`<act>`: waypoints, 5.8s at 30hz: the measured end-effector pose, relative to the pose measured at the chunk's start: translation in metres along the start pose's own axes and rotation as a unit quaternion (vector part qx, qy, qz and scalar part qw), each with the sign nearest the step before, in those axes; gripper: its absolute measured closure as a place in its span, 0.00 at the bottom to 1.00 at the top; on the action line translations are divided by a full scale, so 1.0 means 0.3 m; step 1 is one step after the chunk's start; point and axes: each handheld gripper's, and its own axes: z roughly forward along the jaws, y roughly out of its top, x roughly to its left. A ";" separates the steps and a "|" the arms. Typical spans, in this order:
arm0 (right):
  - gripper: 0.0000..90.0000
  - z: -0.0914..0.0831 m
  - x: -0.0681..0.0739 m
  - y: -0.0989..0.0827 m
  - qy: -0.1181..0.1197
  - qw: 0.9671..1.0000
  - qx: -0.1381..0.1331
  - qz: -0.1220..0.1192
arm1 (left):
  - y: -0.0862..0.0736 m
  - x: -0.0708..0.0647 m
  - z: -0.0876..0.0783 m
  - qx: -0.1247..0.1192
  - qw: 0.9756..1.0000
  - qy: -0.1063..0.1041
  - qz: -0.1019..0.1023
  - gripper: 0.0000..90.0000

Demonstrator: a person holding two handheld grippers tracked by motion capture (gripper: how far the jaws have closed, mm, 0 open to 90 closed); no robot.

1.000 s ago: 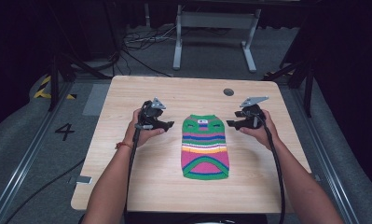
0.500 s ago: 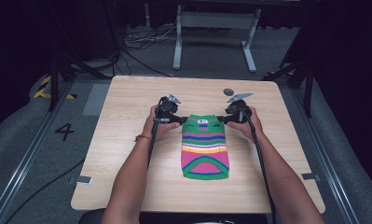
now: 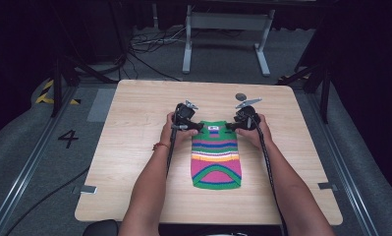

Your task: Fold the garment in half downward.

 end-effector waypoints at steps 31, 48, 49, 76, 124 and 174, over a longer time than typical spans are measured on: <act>0.95 -0.064 0.007 0.036 0.004 1.000 -0.024 -0.010 | 0.093 -0.048 -0.043 -0.041 0.998 -0.014 0.054 0.91; 0.95 -0.185 0.027 0.096 0.005 0.994 -0.092 -0.052 | 0.147 -0.064 -0.157 -0.071 0.992 -0.001 0.101 0.91; 0.95 -0.191 0.031 0.097 0.010 0.994 -0.095 -0.053 | 0.145 -0.070 -0.168 -0.072 0.991 0.001 0.108 0.91; 0.95 -0.314 0.149 -0.064 0.091 0.983 -0.091 -0.132 | -0.027 -0.178 -0.284 -0.079 0.978 -0.055 0.184 0.92; 0.72 -0.344 0.361 -0.298 0.143 0.970 -0.028 -0.196 | -0.240 -0.349 -0.353 -0.001 0.966 -0.058 0.252 0.55; 0.86 -0.309 0.344 -0.349 0.131 0.971 -0.015 -0.197 | -0.287 -0.378 -0.270 0.009 0.952 -0.117 0.282 0.77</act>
